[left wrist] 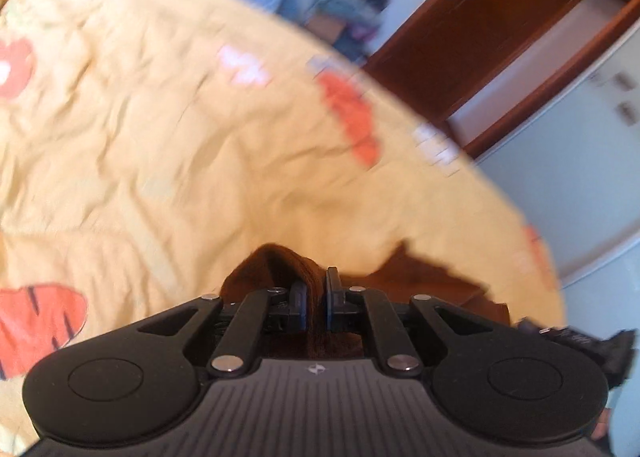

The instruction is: Fold small clothes

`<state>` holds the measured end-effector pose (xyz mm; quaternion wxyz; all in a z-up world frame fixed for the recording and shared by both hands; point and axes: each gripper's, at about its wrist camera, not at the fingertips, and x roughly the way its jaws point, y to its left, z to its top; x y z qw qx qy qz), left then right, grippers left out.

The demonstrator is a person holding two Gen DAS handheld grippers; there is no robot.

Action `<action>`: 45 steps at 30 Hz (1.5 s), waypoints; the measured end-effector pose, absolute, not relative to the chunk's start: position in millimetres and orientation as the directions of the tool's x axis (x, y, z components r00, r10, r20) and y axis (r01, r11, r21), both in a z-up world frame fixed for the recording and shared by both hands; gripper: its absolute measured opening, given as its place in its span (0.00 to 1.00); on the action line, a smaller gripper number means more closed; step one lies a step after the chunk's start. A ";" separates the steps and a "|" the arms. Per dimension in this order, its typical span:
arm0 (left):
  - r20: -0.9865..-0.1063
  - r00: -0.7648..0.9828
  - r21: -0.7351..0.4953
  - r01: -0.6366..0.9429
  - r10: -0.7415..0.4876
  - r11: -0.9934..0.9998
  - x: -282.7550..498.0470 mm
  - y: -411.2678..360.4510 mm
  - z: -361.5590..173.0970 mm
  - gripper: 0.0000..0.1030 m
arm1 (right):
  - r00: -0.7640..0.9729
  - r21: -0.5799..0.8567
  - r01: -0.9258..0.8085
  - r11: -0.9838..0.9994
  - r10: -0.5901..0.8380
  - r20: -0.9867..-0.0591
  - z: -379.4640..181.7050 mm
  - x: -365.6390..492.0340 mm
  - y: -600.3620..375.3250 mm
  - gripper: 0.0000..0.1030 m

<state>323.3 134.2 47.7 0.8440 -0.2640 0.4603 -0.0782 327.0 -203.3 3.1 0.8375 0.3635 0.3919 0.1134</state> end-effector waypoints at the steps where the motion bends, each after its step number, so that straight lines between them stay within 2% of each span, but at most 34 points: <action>1: -0.738 0.559 -0.522 -0.115 -0.379 0.845 319.5 134.9 46.8 0.09 | 0.671 0.699 0.102 0.708 0.470 -0.573 1.2 325.0 -201.2 0.39; 2: -0.710 0.580 -0.546 -0.096 -0.400 0.832 310.6 138.5 50.4 0.10 | 0.691 0.715 0.082 0.694 0.478 -0.543 2.1 319.0 -200.5 0.61; 3: -0.691 0.598 -0.556 -0.079 -0.407 0.827 300.3 143.4 56.7 0.17 | 0.715 0.719 0.061 0.692 0.472 -0.516 7.2 309.9 -199.2 0.85; 5: -0.670 0.633 -0.552 -0.074 -0.388 0.831 274.2 158.0 71.6 0.48 | 0.760 0.696 0.038 0.717 0.431 -0.486 26.2 281.1 -194.2 0.99; 6: -0.638 0.673 -0.564 -0.079 -0.373 0.822 256.8 173.2 79.2 0.78 | 0.779 0.690 0.012 0.724 0.426 -0.460 35.6 261.5 -197.5 0.98; 7: -0.604 0.716 -0.577 -0.092 -0.349 0.811 238.1 185.6 83.4 0.95 | 0.787 0.688 -0.017 0.726 0.434 -0.439 42.0 242.6 -199.9 0.98; 8: -0.575 0.753 -0.592 -0.113 -0.320 0.798 215.4 198.1 83.9 0.98 | 0.787 0.689 -0.032 0.724 0.443 -0.429 48.2 222.6 -200.2 0.98; 11: -0.596 0.746 -0.606 -0.175 -0.298 0.776 162.1 217.5 65.3 0.98 | 0.757 0.697 -0.024 0.717 0.468 -0.456 46.6 166.2 -193.1 0.99; 14: -0.660 0.701 -0.588 -0.261 -0.268 0.766 125.2 212.0 33.0 0.97 | 0.693 0.678 0.040 0.734 0.468 -0.548 30.7 136.1 -174.1 0.98; 16: -0.637 0.728 -0.577 -0.234 -0.252 0.783 107.4 197.9 26.1 0.98 | 0.709 0.709 0.015 0.705 0.493 -0.505 30.1 123.3 -167.4 0.99; 19: -0.614 0.717 -0.633 -0.196 -0.331 0.749 116.3 176.2 23.5 0.97 | 0.686 0.733 0.012 0.680 0.528 -0.500 35.5 135.6 -150.3 0.98; 20: -0.602 0.713 -0.658 -0.189 -0.359 0.729 123.0 169.6 20.3 0.97 | 0.674 0.730 -0.004 0.684 0.541 -0.503 37.0 143.6 -141.9 0.92; 21: -0.605 0.726 -0.636 -0.193 -0.327 0.747 128.4 163.2 20.0 0.88 | 0.668 0.727 -0.018 0.687 0.549 -0.502 39.5 151.4 -130.9 0.73; 22: -0.634 0.726 -0.578 -0.217 -0.266 0.786 135.9 155.6 21.0 0.45 | 0.660 0.719 -0.021 0.694 0.551 -0.511 38.8 161.4 -124.7 0.55; 23: -0.669 0.704 -0.537 -0.239 -0.237 0.809 145.1 151.3 19.6 0.18 | 0.647 0.693 -0.011 0.721 0.534 -0.545 41.2 165.8 -112.5 0.22; 24: -0.675 0.685 -0.567 -0.245 -0.272 0.787 148.1 152.0 13.4 0.09 | 0.631 0.671 0.006 0.742 0.517 -0.578 38.7 173.4 -108.7 0.22; 27: -0.686 0.669 -0.573 -0.253 -0.287 0.780 145.9 157.7 16.1 0.07 | 0.633 0.686 0.002 0.728 0.530 -0.564 41.2 173.3 -110.8 0.21; 30: -0.656 0.675 -0.591 -0.183 -0.337 0.786 120.0 159.2 32.2 0.06 | 0.637 0.719 -0.040 0.694 0.572 -0.516 54.7 152.8 -116.0 0.17; 34: -0.613 0.670 -0.628 -0.091 -0.419 0.773 63.2 165.8 58.9 0.06 | 0.622 0.747 -0.118 0.654 0.635 -0.458 76.1 103.1 -127.4 0.16; 37: -0.635 0.663 -0.585 -0.076 -0.397 0.807 22.8 173.0 57.5 0.07 | 0.596 0.760 -0.143 0.634 0.668 -0.446 79.8 50.0 -137.5 0.15; 38: -0.661 0.655 -0.543 -0.082 -0.366 0.836 13.4 175.1 50.2 0.07 | 0.590 0.752 -0.131 0.646 0.661 -0.465 77.5 37.6 -140.2 0.16; 40: -0.703 0.628 -0.507 -0.114 -0.333 0.855 0.3 181.1 31.9 0.08 | 0.580 0.712 -0.078 0.698 0.612 -0.537 71.1 22.9 -142.7 0.26; 41: -0.710 0.617 -0.515 -0.128 -0.339 0.848 -5.4 184.2 24.5 0.08 | 0.581 0.693 -0.056 0.719 0.588 -0.563 68.6 18.9 -143.6 0.45; 42: -0.706 0.609 -0.540 -0.134 -0.361 0.831 -8.5 186.8 18.8 0.13 | 0.586 0.687 -0.046 0.725 0.577 -0.570 68.1 18.7 -145.1 0.70; 43: -0.691 0.613 -0.569 -0.134 -0.384 0.811 -11.1 188.9 15.0 0.21 | 0.602 0.696 -0.037 0.717 0.572 -0.557 68.9 19.7 -147.3 0.82; 44: -0.670 0.625 -0.602 -0.144 -0.399 0.785 -13.9 191.2 13.6 0.25 | 0.623 0.711 -0.026 0.703 0.568 -0.539 68.8 23.2 -149.8 0.99; 45: -0.654 0.633 -0.635 -0.164 -0.414 0.755 -15.3 192.7 12.6 0.36 | 0.641 0.733 -0.014 0.680 0.569 -0.515 69.9 27.9 -152.4 1.00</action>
